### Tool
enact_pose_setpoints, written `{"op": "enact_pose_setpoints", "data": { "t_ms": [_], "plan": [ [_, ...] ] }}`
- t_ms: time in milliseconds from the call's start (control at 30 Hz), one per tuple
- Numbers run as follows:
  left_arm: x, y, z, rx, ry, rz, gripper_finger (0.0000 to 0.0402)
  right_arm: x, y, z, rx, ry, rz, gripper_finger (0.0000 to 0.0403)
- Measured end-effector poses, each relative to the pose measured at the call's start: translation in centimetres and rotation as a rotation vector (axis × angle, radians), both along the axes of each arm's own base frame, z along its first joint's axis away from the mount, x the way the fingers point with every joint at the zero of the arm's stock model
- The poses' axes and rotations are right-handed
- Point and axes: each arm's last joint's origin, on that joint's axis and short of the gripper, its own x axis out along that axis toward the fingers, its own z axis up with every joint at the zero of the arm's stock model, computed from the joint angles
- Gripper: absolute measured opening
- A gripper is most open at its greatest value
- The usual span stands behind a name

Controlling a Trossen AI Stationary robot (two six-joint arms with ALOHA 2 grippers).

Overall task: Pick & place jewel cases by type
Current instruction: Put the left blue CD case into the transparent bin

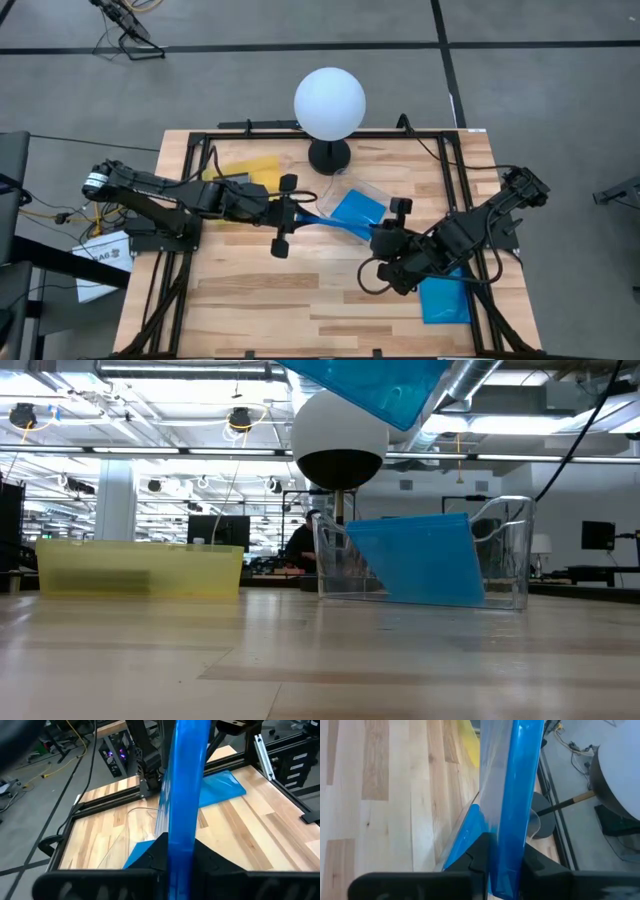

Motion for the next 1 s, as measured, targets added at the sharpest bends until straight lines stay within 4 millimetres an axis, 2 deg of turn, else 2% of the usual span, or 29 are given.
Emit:
{"op": "enact_pose_setpoints", "data": {
  "t_ms": [167, 300, 567, 767, 867, 1000],
  "plan": [
    [0.0, 0.1, 0.0, 0.007, 0.0, 0.047, 0.0033, 0.0, 0.0, 0.0, 0.007, -0.001, -0.004, 0.0042],
    [0.0, 0.2, -0.1, 0.012, 0.009, 0.067, 0.0019, 0.0, 0.0, -0.1, 0.03, 0.014, 0.0, 0.0065],
    [-0.1, 0.2, -0.3, 0.033, 0.027, 0.107, 0.0019, -0.4, -0.6, -0.4, 0.067, 0.106, -0.009, 0.0169],
    [-0.2, 0.3, -0.5, 0.073, 0.046, 0.167, 0.0019, -2.2, -1.4, -0.8, 0.099, 0.279, -0.12, 0.0246],
    [0.4, -0.2, -1.2, 0.118, 0.066, 0.136, 0.0019, -2.3, -1.4, -0.9, 0.172, 0.295, -0.137, 0.0259],
    [2.0, -1.0, -2.7, 0.232, 0.147, 0.127, 0.0019, -2.9, -1.4, -0.4, 0.216, 0.269, -0.164, 0.0257]
  ]
}}
